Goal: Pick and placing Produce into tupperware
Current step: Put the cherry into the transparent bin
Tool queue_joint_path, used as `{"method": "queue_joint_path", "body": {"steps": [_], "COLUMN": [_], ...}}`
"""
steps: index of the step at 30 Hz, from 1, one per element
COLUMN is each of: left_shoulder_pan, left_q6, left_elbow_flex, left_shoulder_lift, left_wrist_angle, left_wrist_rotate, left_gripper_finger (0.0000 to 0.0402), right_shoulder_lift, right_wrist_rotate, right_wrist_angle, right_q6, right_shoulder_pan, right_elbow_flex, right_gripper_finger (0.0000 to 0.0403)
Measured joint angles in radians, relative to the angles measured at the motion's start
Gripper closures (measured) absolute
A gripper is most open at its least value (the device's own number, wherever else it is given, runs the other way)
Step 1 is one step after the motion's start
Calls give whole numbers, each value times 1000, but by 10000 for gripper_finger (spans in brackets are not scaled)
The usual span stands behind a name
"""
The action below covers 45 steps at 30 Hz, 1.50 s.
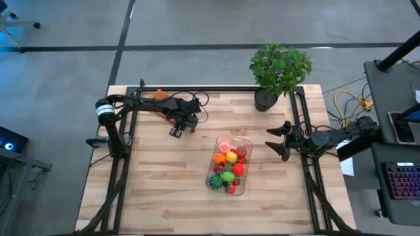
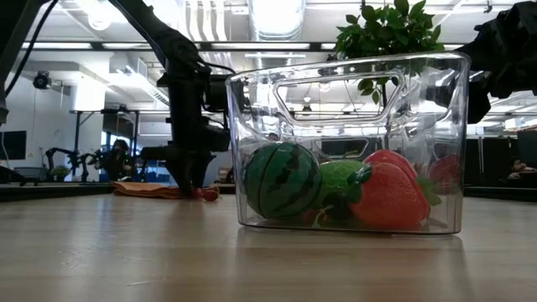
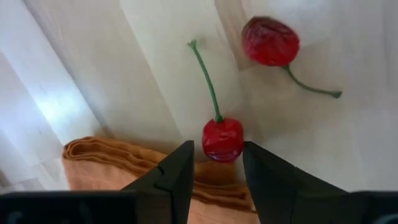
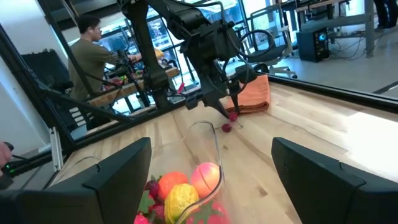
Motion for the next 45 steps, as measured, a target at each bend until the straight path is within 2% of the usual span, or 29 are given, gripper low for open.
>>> {"method": "queue_joint_path", "body": {"steps": [12, 20, 24, 29, 31, 35, 36, 40, 45], "left_shoulder_pan": [0, 0, -3, -35, -64, -148, -176, -300, -429], "left_q6": [-52, -53, -61, -208, -282, -405, -431, -524, -630], "left_elbow_flex": [0, 0, 7, 104, 173, 293, 307, 324, 330], "left_shoulder_lift": [-1, -2, -17, -101, -154, -264, -277, -271, -189], "left_wrist_angle": [2, 3, -4, 2, 3, 95, 137, 217, 298], "left_wrist_rotate": [44, 44, 35, 28, 50, 304, 340, 351, 353], "left_gripper_finger": [281, 344, 353, 347, 347, 349, 349, 349, 350], "right_shoulder_lift": [0, 0, 0, 0, 0, 0, 0, 0, 0], "right_wrist_rotate": [0, 0, 0, 0, 0, 0, 0, 0, 0], "right_wrist_angle": [0, 0, 0, 0, 0, 0, 0, 0, 0], "right_q6": [0, 0, 0, 0, 0, 0, 0, 0, 0], "right_shoulder_pan": [0, 0, 0, 0, 0, 0, 0, 0, 0], "right_elbow_flex": [0, 0, 0, 0, 0, 0, 0, 0, 0], "right_gripper_finger": [78, 78, 78, 78, 78, 78, 78, 78, 78]}}
